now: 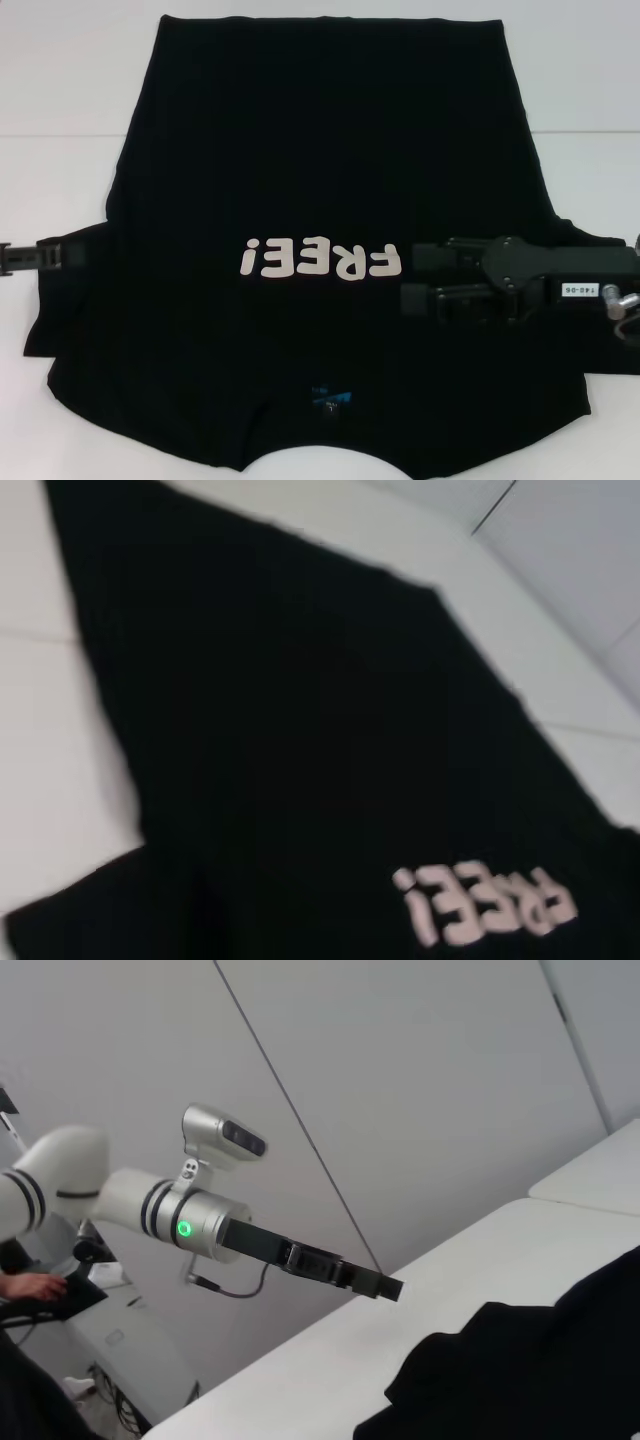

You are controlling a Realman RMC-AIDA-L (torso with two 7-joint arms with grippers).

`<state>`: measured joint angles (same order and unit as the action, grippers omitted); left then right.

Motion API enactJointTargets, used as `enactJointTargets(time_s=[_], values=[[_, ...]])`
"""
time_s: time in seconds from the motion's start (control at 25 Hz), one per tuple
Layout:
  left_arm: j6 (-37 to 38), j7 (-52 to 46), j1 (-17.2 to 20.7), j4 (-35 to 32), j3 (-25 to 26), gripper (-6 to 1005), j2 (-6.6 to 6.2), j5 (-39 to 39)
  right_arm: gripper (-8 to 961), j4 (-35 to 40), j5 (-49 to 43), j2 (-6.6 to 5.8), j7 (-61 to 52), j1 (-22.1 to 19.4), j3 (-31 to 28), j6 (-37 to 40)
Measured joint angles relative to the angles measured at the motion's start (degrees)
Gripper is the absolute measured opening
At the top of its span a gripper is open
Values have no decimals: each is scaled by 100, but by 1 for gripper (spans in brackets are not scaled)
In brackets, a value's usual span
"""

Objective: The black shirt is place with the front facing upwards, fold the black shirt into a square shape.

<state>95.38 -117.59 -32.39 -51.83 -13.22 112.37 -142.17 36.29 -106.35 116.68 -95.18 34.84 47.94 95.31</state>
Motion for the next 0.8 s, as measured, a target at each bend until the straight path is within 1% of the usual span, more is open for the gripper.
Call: enactJointTargets(time_s=[0.08,0.2,0.32,0.48,0.8], values=[[-103,-112,-115,-1,-16,884,-48,-389,924,0,0,9,-1,16,96,-79],[-298,-225,-232,32,-175,885,-63,-708,924,0,-4,31,-3,33,224,-170],[-487,-346,-297,72,-350,885,-64,-851,924,0,-59,39,10,30,246,-219],[-795,-426,-326,177,-436,885,-65,-933,924,0,-81,51,38,-3,251,-250],[-1387,-516,-356,525,-779,884,-24,-1214,924,0,-81,96,47,-17,251,-259]])
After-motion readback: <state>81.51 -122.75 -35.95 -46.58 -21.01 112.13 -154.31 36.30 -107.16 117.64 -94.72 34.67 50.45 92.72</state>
